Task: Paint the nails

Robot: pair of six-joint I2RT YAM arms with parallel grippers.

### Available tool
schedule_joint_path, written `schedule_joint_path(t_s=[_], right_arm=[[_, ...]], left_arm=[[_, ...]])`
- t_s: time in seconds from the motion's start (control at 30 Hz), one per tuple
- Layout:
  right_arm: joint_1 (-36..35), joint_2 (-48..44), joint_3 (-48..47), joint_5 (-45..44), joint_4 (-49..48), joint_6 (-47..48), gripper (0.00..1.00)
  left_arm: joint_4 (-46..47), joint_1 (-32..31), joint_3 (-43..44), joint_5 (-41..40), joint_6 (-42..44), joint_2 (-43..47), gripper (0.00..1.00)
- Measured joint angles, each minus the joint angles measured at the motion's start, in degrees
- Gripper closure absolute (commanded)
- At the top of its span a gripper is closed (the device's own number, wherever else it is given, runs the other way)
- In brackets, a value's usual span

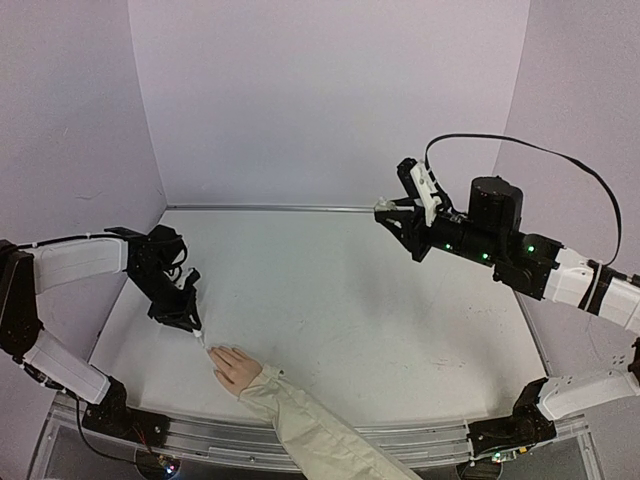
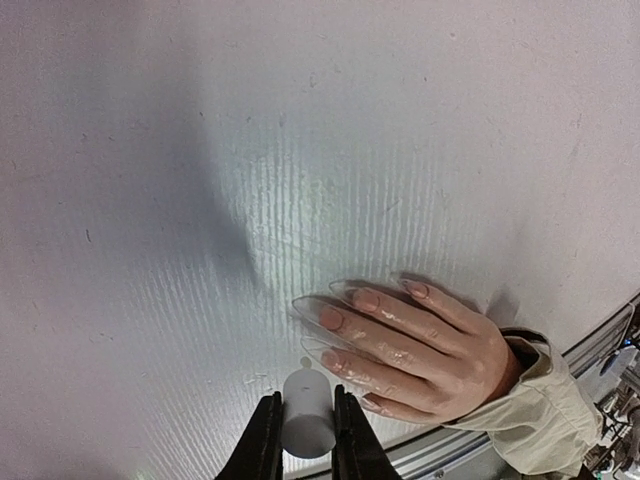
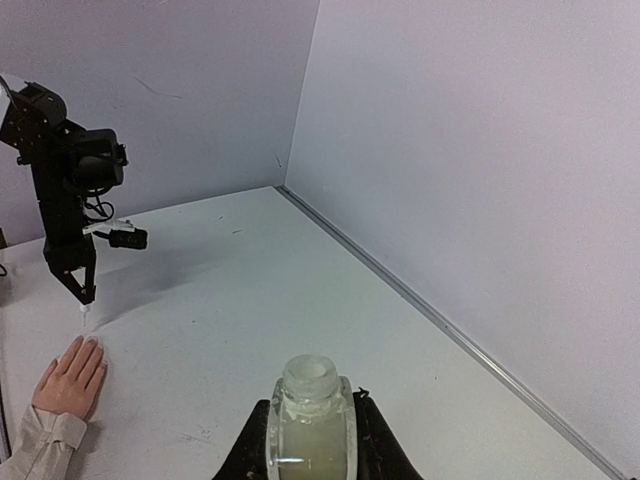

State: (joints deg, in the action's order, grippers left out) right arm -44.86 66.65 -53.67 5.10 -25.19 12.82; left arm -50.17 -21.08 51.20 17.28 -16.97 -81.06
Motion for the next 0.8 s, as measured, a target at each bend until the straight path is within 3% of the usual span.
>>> schedule_joint_path(t_s=[0.3, 0.8], right_arm=[[0.0, 0.0, 0.1, 0.0, 0.0, 0.0, 1.00], [0.0, 0.0, 0.6, 0.0, 0.0, 0.0, 1.00]], left_arm=[[-0.8, -0.9, 0.0, 5.5, 0.2, -0.2, 1.00], [-0.4, -0.9, 0.0, 4.0, 0.5, -1.7, 1.00]])
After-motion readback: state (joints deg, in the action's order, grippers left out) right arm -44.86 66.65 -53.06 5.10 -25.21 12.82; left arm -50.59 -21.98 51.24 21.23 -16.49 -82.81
